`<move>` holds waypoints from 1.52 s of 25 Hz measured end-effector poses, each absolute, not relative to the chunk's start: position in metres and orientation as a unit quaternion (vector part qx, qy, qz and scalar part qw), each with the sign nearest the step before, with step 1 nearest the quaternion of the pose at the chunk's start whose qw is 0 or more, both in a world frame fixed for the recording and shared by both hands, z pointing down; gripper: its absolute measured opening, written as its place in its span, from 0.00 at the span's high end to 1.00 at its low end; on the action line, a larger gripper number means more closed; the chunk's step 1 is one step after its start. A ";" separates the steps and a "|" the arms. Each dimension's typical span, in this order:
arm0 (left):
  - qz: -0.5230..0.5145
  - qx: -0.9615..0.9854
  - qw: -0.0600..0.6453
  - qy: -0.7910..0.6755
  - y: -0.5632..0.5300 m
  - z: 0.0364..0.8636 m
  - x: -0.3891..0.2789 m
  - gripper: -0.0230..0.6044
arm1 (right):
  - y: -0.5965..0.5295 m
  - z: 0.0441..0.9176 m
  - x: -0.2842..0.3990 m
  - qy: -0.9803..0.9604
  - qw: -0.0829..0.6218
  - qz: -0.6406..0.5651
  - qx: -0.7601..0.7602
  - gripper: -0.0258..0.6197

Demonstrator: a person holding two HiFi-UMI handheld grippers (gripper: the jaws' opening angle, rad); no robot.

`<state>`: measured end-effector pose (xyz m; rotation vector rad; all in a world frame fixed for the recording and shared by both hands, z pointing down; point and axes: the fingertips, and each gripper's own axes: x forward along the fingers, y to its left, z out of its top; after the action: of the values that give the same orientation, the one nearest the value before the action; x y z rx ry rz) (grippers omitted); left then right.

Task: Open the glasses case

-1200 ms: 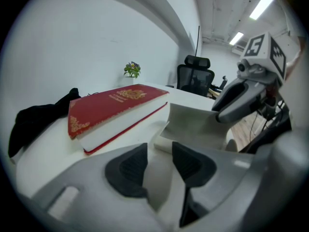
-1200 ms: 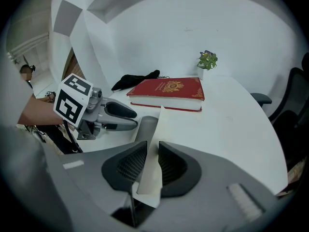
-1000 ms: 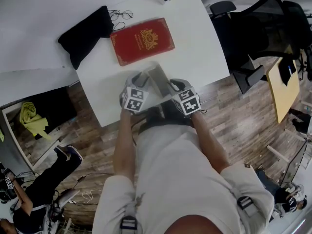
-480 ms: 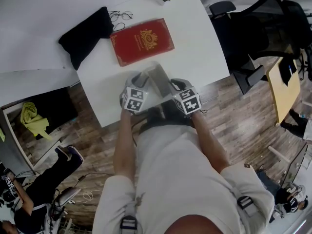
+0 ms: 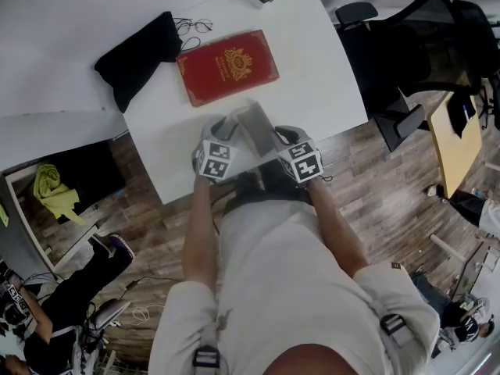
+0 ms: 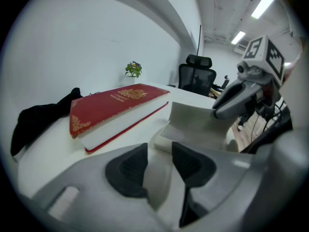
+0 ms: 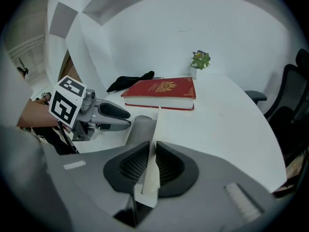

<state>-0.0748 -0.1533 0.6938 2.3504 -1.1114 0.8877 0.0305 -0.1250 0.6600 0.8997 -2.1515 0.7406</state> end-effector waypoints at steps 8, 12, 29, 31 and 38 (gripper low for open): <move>0.314 0.835 0.198 -0.406 -0.154 0.694 -0.076 0.71 | -0.123 0.664 0.035 -0.823 0.345 0.281 0.353 0.89; 0.315 0.832 0.203 -0.409 -0.152 0.695 -0.076 0.71 | -0.123 0.663 0.037 -0.822 0.344 0.279 0.357 0.89; 0.301 0.831 0.193 -0.426 -0.143 0.672 -0.079 0.71 | -0.118 0.655 0.040 -0.825 0.330 0.273 0.369 0.89; 0.295 0.833 0.189 -0.429 -0.141 0.669 -0.079 0.71 | -0.118 0.652 0.040 -0.826 0.324 0.273 0.372 0.89; 0.278 0.835 0.174 -0.442 -0.137 0.647 -0.080 0.71 | -0.120 0.633 0.038 -0.837 0.300 0.243 0.388 0.83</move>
<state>-0.0800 -0.1367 0.6470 2.3665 -1.2531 0.7866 0.0383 -0.1200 0.6330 1.0288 -2.2215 0.6437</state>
